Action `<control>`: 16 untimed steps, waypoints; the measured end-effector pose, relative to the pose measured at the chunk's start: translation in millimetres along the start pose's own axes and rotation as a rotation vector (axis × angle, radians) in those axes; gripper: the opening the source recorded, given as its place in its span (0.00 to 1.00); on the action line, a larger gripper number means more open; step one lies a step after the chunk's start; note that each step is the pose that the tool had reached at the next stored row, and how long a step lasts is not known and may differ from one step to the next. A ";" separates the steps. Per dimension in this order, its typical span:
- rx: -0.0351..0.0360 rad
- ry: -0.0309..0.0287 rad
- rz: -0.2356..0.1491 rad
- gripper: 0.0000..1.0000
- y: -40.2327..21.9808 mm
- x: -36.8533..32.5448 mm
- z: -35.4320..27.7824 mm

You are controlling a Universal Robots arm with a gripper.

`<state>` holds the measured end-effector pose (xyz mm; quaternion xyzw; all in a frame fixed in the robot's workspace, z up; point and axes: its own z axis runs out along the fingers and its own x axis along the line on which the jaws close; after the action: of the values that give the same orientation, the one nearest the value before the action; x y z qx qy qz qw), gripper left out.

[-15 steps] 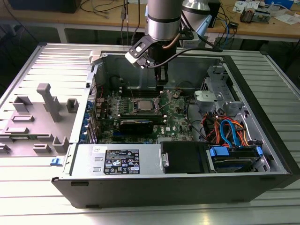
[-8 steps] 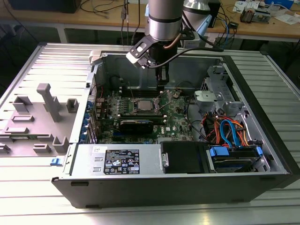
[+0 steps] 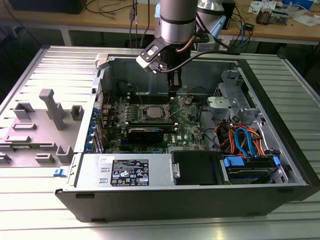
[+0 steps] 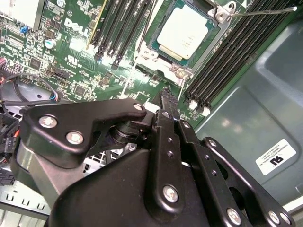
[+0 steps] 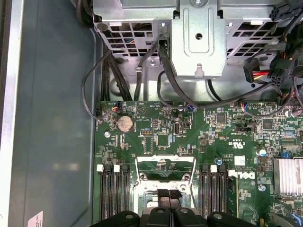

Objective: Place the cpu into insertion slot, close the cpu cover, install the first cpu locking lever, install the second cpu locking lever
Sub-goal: 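Close the cpu cover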

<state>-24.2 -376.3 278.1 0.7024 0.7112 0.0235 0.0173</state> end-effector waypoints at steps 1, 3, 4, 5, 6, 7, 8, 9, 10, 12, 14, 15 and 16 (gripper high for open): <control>0.0000 0.0000 0.000 0.11 1.2 0.0 0.1; 0.0000 0.0000 0.000 0.11 2.9 0.0 0.1; 0.0000 0.0000 0.000 0.11 4.0 -0.1 0.2; 0.0000 0.0000 0.000 0.11 4.3 -0.1 0.2; 0.0000 0.0000 0.000 0.11 4.9 -0.1 0.3; 0.0000 0.0000 0.000 0.11 5.5 -0.1 0.3; 0.0000 0.0000 0.000 0.11 6.0 -0.1 0.3; 0.0000 0.0000 0.000 0.11 6.4 -0.1 0.4; 0.0000 0.0000 0.000 0.11 7.0 -0.1 0.4; 0.0000 0.0000 0.000 0.11 9.4 -0.1 0.5; 0.0000 0.0000 0.000 0.11 10.7 -0.1 0.6; 0.0000 0.0000 0.000 0.11 11.5 -0.2 0.6; 0.0000 0.0000 0.000 0.11 12.0 -0.2 0.7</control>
<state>-12.2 -376.3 278.1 0.7024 0.7112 0.0235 0.0173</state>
